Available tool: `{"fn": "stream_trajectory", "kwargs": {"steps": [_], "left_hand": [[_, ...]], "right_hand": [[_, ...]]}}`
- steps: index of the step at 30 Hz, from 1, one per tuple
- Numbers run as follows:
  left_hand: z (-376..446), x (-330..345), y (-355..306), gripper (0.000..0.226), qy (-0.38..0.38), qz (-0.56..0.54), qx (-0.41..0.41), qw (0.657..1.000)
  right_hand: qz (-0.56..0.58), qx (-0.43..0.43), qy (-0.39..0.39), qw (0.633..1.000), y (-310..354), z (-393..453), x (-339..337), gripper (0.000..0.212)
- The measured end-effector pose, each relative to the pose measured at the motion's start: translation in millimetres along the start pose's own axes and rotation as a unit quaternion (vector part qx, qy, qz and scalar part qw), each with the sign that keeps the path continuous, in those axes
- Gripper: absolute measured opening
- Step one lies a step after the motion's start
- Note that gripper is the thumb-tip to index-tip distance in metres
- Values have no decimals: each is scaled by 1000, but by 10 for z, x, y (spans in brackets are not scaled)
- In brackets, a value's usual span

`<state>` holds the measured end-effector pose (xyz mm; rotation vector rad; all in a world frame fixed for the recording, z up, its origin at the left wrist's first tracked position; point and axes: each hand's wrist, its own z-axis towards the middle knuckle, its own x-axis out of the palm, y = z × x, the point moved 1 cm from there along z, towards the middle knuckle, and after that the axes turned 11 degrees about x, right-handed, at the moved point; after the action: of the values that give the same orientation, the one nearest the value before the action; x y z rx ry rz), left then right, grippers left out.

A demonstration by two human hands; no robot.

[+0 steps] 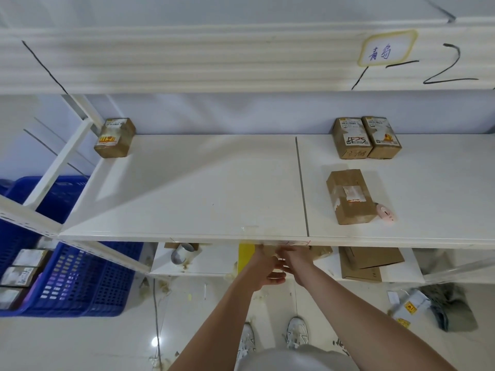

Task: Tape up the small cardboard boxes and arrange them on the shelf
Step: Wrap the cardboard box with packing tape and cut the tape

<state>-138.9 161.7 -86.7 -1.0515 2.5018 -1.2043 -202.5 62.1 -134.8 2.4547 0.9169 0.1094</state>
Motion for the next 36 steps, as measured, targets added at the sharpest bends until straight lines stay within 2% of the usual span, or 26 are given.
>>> {"fn": "stream_trajectory", "kwargs": {"steps": [6,9,14,15,17,20,22,24,26,30,32,36], "left_hand": [[-20,17,8,52,-24,-15,-3,1000],[-43,-8,15,48,-24,-18,-10,1000],[-10,8,13,60,-13,-16,-9,1000],[-8,12,5,53,-15,-25,-14,999],[-14,15,-8,25,-14,-55,-31,998],[26,49,-4,23,-35,-100,-38,994],[90,118,46,11,-61,-131,-26,989],[132,176,114,36,-79,-136,-26,987],[125,199,164,47,-86,-145,-19,985],[139,195,197,35,-127,-206,-25,970],[129,220,188,39,-132,-252,-22,959],[128,257,232,77,-118,-272,33,955]], "right_hand": [[36,-27,-3,999,-56,46,-23,13],[45,-24,0,999,-73,76,-18,14],[54,-27,-13,998,-100,90,11,16],[63,-21,-15,998,-95,93,18,17],[77,2,-10,997,-76,78,30,17],[81,24,57,995,-52,67,30,19],[83,18,95,992,-40,74,-10,25],[88,18,99,991,-38,112,-56,29],[99,31,91,990,-35,127,-63,26],[132,35,87,987,-47,158,-34,13],[133,36,82,987,-57,159,-31,12],[150,41,105,982,-91,133,-5,16]]}}
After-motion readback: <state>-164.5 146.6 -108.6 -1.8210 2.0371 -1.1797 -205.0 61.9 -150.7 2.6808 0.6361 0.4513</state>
